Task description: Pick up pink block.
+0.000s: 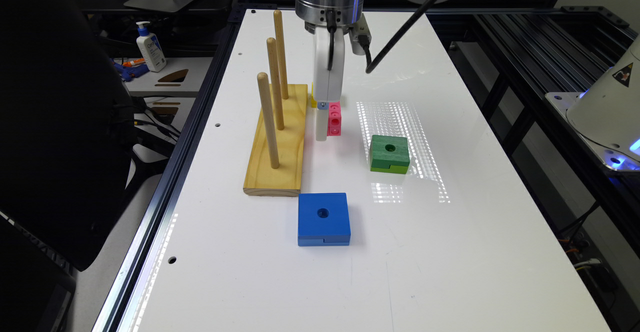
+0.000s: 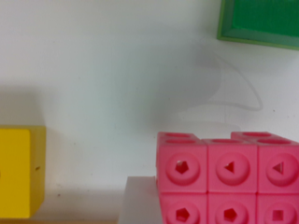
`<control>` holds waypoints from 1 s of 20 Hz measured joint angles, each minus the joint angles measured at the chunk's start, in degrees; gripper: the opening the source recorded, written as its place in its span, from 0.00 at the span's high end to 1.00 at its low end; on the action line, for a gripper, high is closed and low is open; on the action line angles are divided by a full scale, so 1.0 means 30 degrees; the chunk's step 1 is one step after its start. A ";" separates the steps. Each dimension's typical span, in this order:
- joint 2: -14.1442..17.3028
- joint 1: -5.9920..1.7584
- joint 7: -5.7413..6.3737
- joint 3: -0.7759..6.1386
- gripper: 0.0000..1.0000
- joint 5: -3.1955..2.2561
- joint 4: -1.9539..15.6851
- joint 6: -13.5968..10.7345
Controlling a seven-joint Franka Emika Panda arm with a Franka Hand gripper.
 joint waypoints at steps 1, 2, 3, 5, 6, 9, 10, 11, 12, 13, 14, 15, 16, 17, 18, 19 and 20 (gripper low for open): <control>-0.0297 0.0001 0.0011 0.0003 1.00 0.0000 0.0000 -0.0290; -0.0621 0.0002 0.0028 0.0008 1.00 0.0000 -0.0001 -0.0622; -0.0973 0.0003 0.0048 0.0015 1.00 0.0001 -0.0007 -0.0991; -0.1431 0.0005 0.0086 0.0026 1.00 0.0001 -0.0012 -0.1508; -0.1581 0.0006 0.0102 0.0031 1.00 0.0001 -0.0017 -0.1669; -0.1660 0.0006 0.0123 0.0035 1.00 0.0001 -0.0011 -0.1744; -0.1752 0.0006 0.0131 0.0037 1.00 0.0001 -0.0006 -0.1779; -0.1900 0.0006 0.0139 0.0039 1.00 0.0001 0.0001 -0.1894; -0.2156 0.0006 0.0150 0.0045 1.00 0.0001 0.0007 -0.2110; -0.2443 0.0006 0.0162 0.0049 1.00 0.0003 0.0009 -0.2380; -0.2750 0.0006 0.0174 0.0055 1.00 0.0008 0.0008 -0.2685; -0.3033 0.0007 0.0186 0.0061 1.00 0.0010 0.0008 -0.2979; -0.3280 0.0007 0.0195 0.0067 1.00 0.0011 0.0006 -0.3232; -0.3469 0.0007 0.0201 0.0072 1.00 0.0011 0.0005 -0.3429; -0.3608 0.0008 0.0207 0.0077 1.00 0.0011 0.0002 -0.3571; -0.3655 0.0008 0.0209 0.0080 1.00 0.0011 0.0001 -0.3628; -0.3650 0.0008 0.0211 0.0081 1.00 0.0011 -0.0001 -0.3631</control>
